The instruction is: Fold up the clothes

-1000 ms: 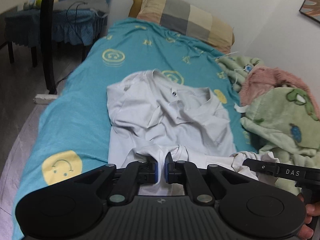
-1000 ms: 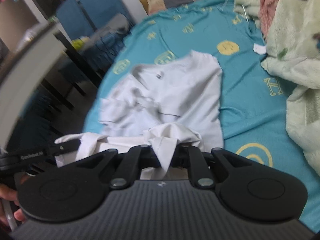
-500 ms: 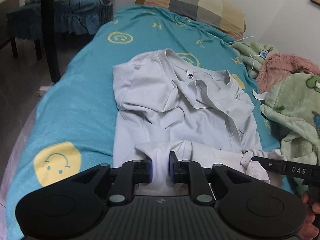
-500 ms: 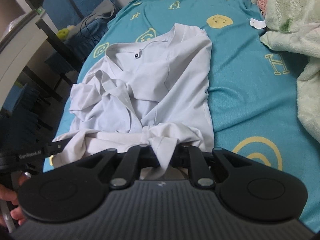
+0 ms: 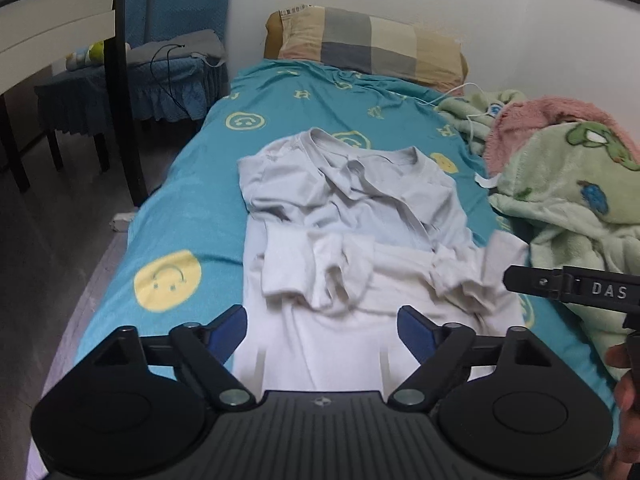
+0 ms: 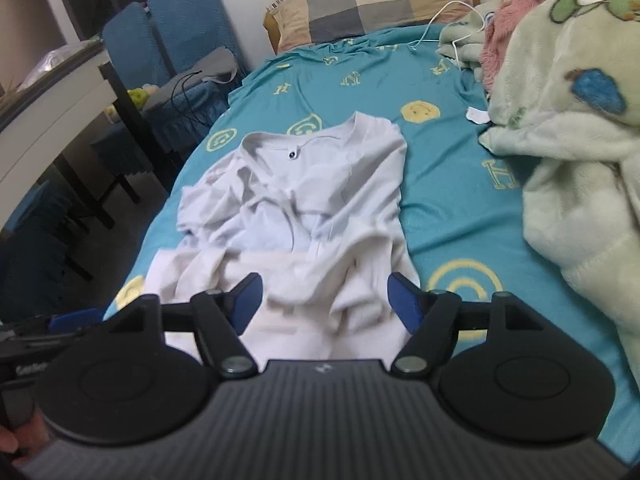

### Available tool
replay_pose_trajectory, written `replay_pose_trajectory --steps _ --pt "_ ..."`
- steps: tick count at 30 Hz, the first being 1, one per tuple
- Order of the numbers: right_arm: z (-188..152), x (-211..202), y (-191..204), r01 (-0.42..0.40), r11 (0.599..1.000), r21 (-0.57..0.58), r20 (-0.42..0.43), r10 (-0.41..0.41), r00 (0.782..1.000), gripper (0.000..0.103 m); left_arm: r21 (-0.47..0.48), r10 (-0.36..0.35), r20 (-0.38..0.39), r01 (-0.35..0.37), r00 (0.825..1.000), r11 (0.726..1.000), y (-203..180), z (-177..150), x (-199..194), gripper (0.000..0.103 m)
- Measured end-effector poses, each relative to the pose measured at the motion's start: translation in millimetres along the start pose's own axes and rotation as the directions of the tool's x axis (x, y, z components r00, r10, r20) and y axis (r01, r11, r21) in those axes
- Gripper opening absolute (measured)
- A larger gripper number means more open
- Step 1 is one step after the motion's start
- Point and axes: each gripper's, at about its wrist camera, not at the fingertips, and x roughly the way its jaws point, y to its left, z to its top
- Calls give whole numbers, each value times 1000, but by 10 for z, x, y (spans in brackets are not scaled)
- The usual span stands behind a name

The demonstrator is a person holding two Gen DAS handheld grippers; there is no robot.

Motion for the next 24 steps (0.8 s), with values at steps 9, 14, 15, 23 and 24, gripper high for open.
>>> replay_pose_trajectory --steps 9,14,15,23,24 --pt "-480 -100 -180 -133 887 442 -101 196 975 73 -382 -224 -247 118 943 917 415 -425 181 88" --pt "-818 179 -181 -121 787 606 -190 290 938 73 -570 -347 -294 128 890 811 604 -615 421 88" --pt "-859 216 -224 -109 760 640 -191 296 936 73 -583 -347 -284 126 894 803 617 -620 433 88" --pt "-987 236 -427 -68 645 762 -99 219 971 71 -725 -343 -150 132 927 675 838 -610 521 76" --pt "-981 223 -444 -60 639 767 -87 195 977 69 -742 -339 -138 130 930 658 869 -611 532 75"
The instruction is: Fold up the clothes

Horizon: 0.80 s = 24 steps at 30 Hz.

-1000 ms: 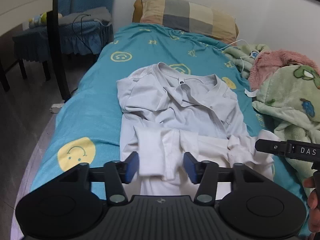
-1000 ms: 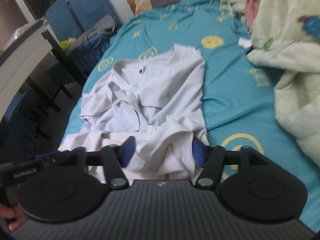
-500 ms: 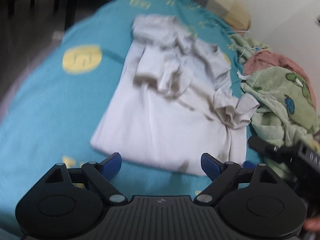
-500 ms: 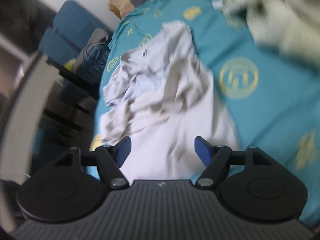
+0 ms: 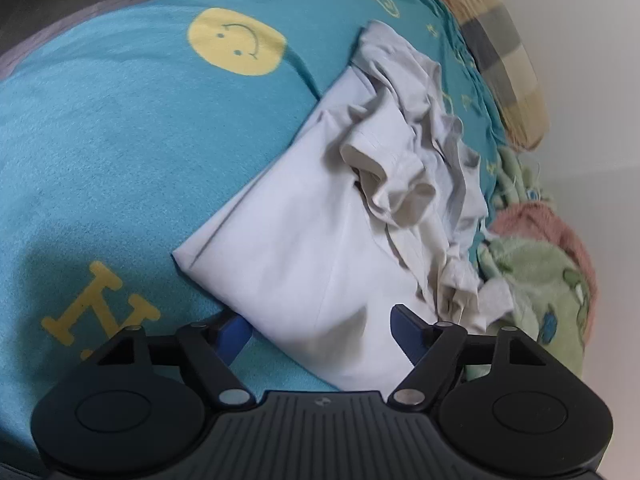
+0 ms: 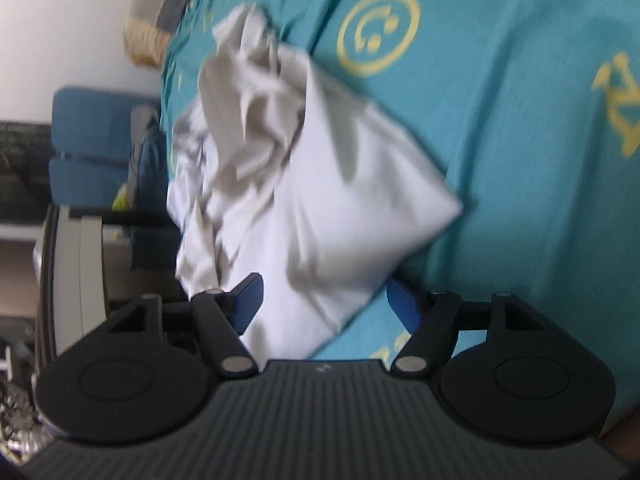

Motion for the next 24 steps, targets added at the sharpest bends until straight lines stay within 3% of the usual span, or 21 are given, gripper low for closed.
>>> replay_pose_trajectory --steps 3,7,9,13,18,24 --pt "46 -19 -51 9 999 40 53 -11 999 62 -8 -2 35 2 999 1000 18 23 5 62" --pt "79 -29 -59 48 999 24 72 -50 996 28 -3 10 73 -10 997 1000 10 28 -7 36" --pt "118 -56 -56 42 999 6 80 -42 996 21 -1 10 87 -10 996 1000 9 31 -20 27" --pt "172 -112 42 15 998 -62 109 -8 994 16 65 -11 140 2 990 998 -100 64 -81 16" --pt "276 -227 245 -54 995 -89 142 66 988 15 106 -31 179 12 983 994 -319 113 -264 13" --pt "234 -671 443 -116 987 -108 199 136 971 14 119 -89 217 64 972 991 -653 -1 -756 10"
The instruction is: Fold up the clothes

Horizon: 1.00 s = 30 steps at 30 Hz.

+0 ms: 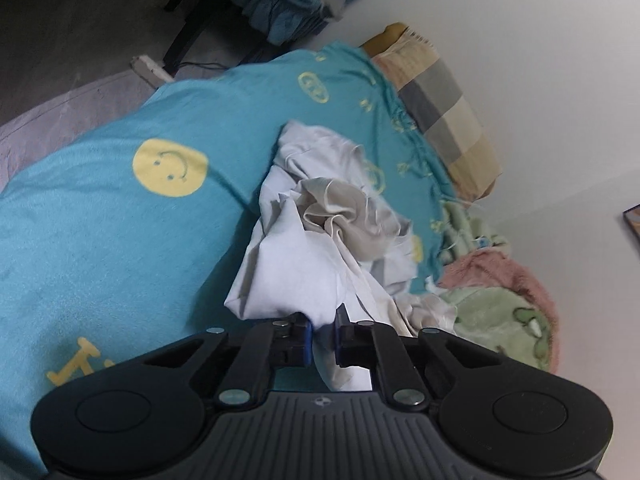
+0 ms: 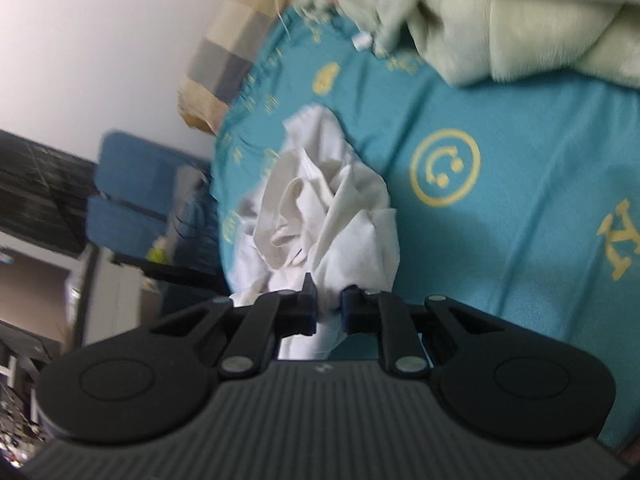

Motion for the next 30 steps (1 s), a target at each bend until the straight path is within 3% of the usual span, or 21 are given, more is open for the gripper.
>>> replay_pose_trajectory --steps 7,13,18,24,30 --pt "-92 -586 234 -25 999 -34 37 26 999 14 52 -17 14 16 1000 999 -257 -192 -666 10" --pt "-423 -1138 113 -12 999 -51 19 13 1000 14 41 -17 0 17 1000 999 -108 -561 -1316 10" --pt "-467 -1244 80 4 1000 -26 -15 -5 1000 14 25 -39 21 38 999 999 -60 -602 -1528 10" --pt "-133 -887 318 -3 1000 -29 14 4 1000 14 28 -45 54 44 998 999 -359 -246 -1136 10" --pt "311 -165 495 21 1000 12 25 -21 999 14 34 -13 63 11 998 999 -611 308 -280 10"
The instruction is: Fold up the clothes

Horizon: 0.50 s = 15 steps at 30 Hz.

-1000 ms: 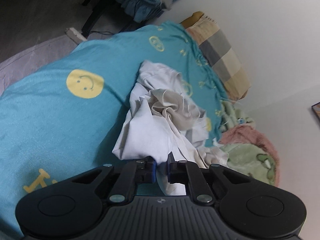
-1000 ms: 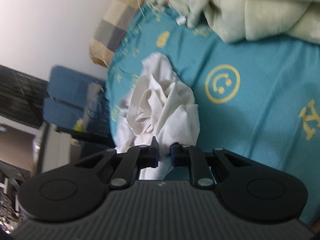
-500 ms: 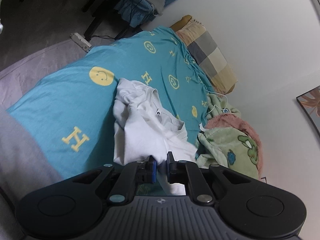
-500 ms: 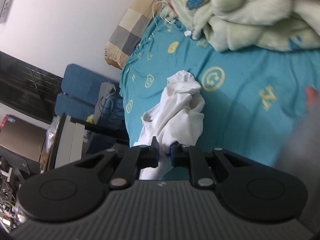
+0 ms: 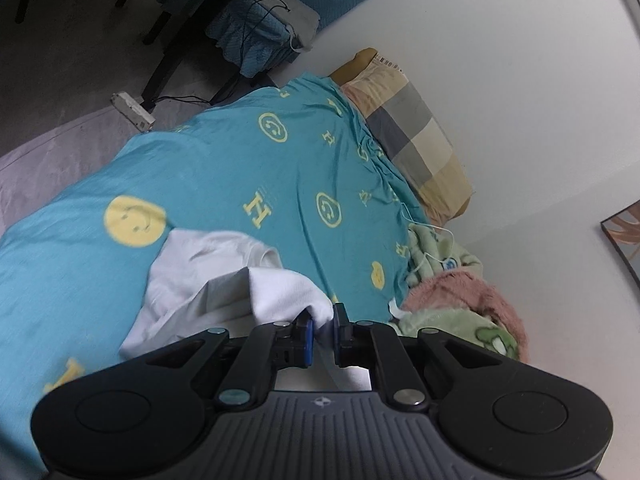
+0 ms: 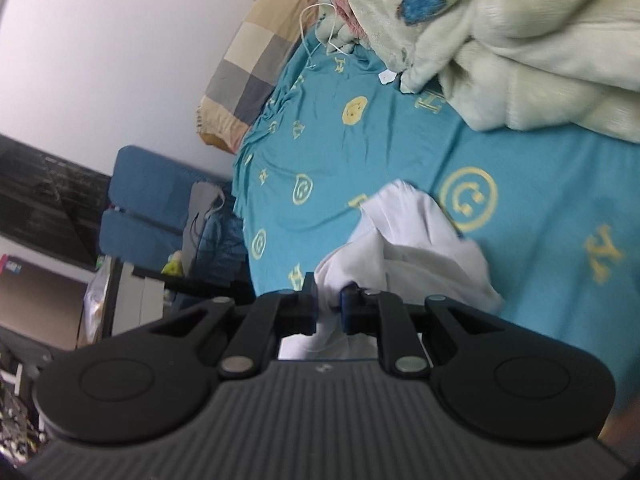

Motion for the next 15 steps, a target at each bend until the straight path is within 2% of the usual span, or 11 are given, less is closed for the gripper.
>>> replay_pose_trajectory --steps 4,8,12,15 --pt "210 543 -48 30 999 44 -18 -29 999 14 3 40 -18 -40 999 999 46 222 685 10" --pt "343 1072 -134 65 998 11 -34 -65 997 14 62 57 -44 -55 997 997 224 383 1335 10" --pt "415 1568 -285 85 996 0 -52 -85 995 14 116 95 -45 -89 994 989 407 443 1823 10" --pt "396 1756 -371 117 993 -32 -63 -119 991 15 174 127 -67 -113 990 978 481 436 2060 11"
